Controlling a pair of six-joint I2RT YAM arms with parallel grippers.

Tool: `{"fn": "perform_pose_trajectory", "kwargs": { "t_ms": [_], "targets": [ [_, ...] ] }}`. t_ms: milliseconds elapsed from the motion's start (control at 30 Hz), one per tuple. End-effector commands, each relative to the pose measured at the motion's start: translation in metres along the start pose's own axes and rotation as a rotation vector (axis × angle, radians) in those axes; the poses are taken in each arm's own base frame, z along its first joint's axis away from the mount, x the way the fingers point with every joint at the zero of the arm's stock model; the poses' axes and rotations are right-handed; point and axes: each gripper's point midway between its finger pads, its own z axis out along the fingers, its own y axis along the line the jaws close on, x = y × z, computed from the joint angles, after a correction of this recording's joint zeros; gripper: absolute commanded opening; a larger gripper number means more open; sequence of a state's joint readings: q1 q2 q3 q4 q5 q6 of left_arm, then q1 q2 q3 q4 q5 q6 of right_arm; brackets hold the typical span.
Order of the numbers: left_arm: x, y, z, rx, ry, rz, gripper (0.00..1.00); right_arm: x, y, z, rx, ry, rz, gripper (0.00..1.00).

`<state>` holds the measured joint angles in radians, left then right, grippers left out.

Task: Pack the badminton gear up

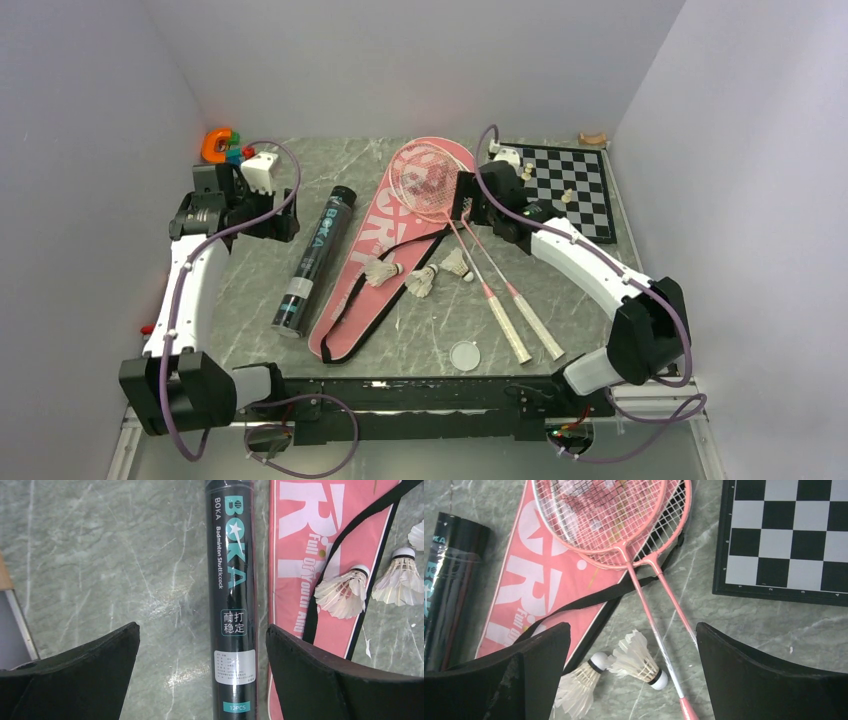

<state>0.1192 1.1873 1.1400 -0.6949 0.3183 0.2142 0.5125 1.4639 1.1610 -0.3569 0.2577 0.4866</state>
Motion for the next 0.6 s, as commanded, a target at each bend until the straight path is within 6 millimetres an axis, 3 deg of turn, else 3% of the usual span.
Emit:
{"fn": "perform_pose_trajectory", "kwargs": {
  "t_ms": [0,300,567],
  "targets": [
    [-0.012,-0.006,0.001,0.059,0.0,0.001,1.0,-0.023,0.009,-0.019,0.047,-0.089,-0.031,1.0],
    [0.003,-0.027,0.031,0.219,0.118,-0.049,0.99,0.003,0.009,-0.028,0.046,-0.062,-0.033,1.0],
    [-0.001,-0.048,0.061,0.274,0.169,-0.025,1.0,0.015,0.01,-0.038,0.038,-0.051,-0.035,1.0]
  ]
}}
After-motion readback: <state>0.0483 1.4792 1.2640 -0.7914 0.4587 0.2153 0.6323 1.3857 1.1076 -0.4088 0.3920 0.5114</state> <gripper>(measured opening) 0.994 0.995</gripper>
